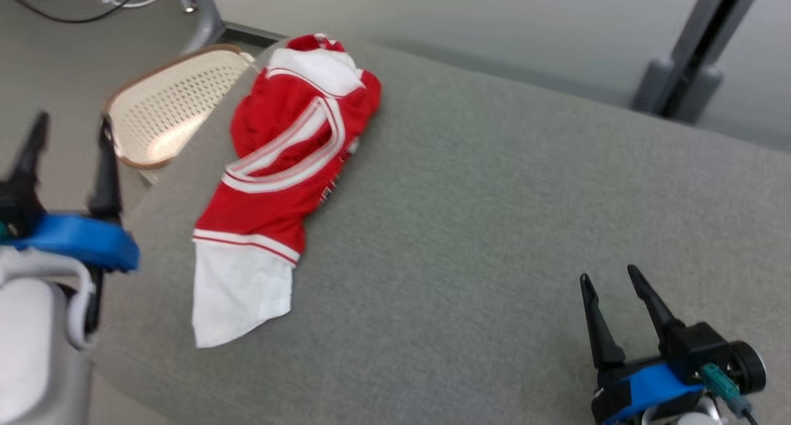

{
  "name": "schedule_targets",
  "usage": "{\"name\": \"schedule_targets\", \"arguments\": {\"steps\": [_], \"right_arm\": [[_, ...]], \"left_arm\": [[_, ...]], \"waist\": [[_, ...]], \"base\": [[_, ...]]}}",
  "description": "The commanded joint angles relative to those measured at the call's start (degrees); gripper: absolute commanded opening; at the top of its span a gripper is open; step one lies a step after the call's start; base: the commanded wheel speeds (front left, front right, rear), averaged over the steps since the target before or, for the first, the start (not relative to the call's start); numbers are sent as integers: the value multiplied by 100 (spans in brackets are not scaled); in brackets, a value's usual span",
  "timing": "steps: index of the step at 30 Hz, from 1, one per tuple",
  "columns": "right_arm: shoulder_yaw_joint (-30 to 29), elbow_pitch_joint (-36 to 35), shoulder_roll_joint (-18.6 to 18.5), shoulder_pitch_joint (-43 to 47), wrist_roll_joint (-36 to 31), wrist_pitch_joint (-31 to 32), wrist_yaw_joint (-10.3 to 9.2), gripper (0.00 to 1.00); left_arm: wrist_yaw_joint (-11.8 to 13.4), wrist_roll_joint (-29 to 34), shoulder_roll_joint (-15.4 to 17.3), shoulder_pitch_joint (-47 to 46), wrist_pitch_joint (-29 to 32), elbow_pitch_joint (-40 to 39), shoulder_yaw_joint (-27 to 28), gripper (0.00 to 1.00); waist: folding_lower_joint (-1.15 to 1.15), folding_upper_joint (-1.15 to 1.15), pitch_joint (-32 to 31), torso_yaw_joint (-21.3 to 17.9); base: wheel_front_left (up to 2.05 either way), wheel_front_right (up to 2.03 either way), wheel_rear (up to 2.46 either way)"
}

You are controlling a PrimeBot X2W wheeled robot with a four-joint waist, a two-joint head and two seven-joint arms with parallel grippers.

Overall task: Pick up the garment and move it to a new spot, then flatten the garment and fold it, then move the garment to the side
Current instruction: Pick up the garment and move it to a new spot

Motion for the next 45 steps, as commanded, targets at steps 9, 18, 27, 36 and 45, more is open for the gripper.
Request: {"name": "schedule_targets", "arguments": {"steps": [9,18,27,36,45], "right_arm": [[65,-51,-25,-443,-350,-22,0,100],[-56,-59,-32,-584,-587,-19,0,100],[-40,-77,-35,-672,-642,-9,-1,100],[-31,-39,-34,-724,-572,-9,-1,100],[-7,-22,-26,-670,-434,-13,0,100]], "left_arm": [[-246,-891,709,-1062,1835,1239,-256,100],[-235,-2375,918,-895,3032,1546,-1330,100],[-237,-2934,921,-964,3347,1889,-1735,100],[-236,-3354,1146,-977,3245,1930,-2047,0],[-237,-3370,1392,-1016,2575,1771,-1978,0]], "waist": [[-1,0,956,-632],[-1,0,1534,-849],[-1,0,1716,-891],[-1,0,1676,-887],[-1,0,1359,-846]], "base": [[0,0,0],[0,0,0],[0,0,0],[0,0,0],[0,0,0]]}}
